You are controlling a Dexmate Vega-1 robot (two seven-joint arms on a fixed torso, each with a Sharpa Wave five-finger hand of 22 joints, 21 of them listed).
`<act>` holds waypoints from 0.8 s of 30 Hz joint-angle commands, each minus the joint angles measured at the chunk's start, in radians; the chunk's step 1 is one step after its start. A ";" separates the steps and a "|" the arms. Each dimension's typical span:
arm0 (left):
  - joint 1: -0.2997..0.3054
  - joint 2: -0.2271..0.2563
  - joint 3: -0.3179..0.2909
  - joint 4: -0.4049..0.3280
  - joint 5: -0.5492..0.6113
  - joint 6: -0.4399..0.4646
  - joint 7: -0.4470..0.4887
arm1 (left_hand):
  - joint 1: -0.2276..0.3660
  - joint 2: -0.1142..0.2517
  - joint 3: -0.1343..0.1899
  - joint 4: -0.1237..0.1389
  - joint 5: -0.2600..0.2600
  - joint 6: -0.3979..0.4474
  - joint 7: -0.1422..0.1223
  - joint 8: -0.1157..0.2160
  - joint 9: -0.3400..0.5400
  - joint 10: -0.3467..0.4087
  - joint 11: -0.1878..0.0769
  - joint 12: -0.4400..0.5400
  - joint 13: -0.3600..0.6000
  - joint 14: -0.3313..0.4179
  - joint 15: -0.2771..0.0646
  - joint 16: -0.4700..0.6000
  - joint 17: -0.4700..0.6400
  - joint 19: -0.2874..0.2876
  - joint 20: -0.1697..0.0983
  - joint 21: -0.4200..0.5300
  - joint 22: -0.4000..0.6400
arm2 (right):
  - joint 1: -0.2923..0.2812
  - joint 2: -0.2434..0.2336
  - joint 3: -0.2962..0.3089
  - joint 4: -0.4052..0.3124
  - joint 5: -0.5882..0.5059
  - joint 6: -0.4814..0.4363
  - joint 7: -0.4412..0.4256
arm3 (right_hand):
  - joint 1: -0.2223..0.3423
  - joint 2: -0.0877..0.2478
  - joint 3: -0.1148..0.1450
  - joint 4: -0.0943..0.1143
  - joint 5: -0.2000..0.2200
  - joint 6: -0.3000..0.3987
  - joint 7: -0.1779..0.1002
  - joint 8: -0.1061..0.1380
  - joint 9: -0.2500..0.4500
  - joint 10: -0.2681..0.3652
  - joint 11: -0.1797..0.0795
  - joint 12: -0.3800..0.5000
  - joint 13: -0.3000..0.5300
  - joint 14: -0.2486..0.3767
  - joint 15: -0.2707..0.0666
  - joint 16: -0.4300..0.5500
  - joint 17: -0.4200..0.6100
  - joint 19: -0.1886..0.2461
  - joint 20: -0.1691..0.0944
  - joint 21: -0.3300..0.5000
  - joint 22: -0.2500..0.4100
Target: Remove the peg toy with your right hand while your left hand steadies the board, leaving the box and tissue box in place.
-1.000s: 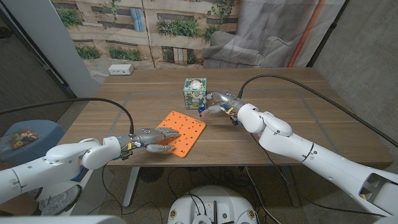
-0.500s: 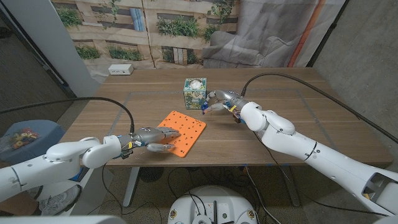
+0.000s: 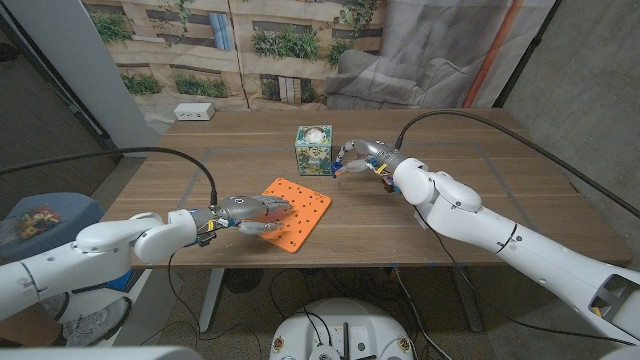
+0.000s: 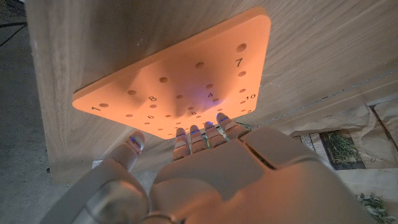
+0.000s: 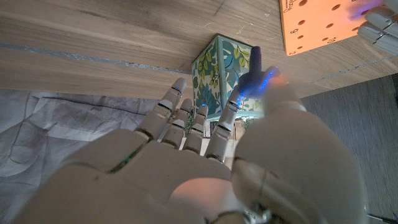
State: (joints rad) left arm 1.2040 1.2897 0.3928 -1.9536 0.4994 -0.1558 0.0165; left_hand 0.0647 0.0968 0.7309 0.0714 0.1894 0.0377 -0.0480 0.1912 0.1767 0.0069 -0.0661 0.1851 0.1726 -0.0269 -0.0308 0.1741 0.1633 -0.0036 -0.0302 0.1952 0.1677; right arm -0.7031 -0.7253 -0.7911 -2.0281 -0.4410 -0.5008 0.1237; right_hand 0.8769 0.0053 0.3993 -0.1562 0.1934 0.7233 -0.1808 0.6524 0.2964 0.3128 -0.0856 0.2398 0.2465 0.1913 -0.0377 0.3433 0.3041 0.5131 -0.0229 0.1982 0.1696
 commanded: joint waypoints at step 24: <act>0.061 -0.102 -0.070 -0.074 0.030 0.267 0.152 | 0.007 0.082 0.008 0.000 -0.004 0.021 -0.006 0.005 0.001 0.014 -0.006 0.002 0.000 0.016 -0.045 0.002 0.001 0.013 -0.101 0.002 0.003 | 0.015 -0.088 0.055 -0.026 -0.014 -0.097 0.030 | -0.028 0.001 -0.016 0.006 0.004 0.019 -0.041 0.024 0.028 -0.008 0.007 -0.010 0.000 -0.014 -0.014 -0.005 0.003 -0.001 0.004 -0.002 0.004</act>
State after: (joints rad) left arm 1.2578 1.2391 0.3271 -2.0043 0.4914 -0.0044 0.1137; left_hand 0.0646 0.0967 0.7332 0.0691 0.1894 0.0523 -0.0518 0.1911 0.1769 0.0176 -0.0662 0.1851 0.1726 -0.0195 -0.0306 0.1740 0.1634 0.0017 -0.0356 0.1951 0.1676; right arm -0.6867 -0.7885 -0.7623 -2.0557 -0.4565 -0.5787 0.1640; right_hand 0.8601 0.0082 0.3883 -0.1479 0.1924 0.7126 -0.1915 0.6526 0.2963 0.3055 -0.0785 0.2320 0.2465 0.1770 -0.0376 0.3433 0.3042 0.5094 -0.0192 0.1982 0.1696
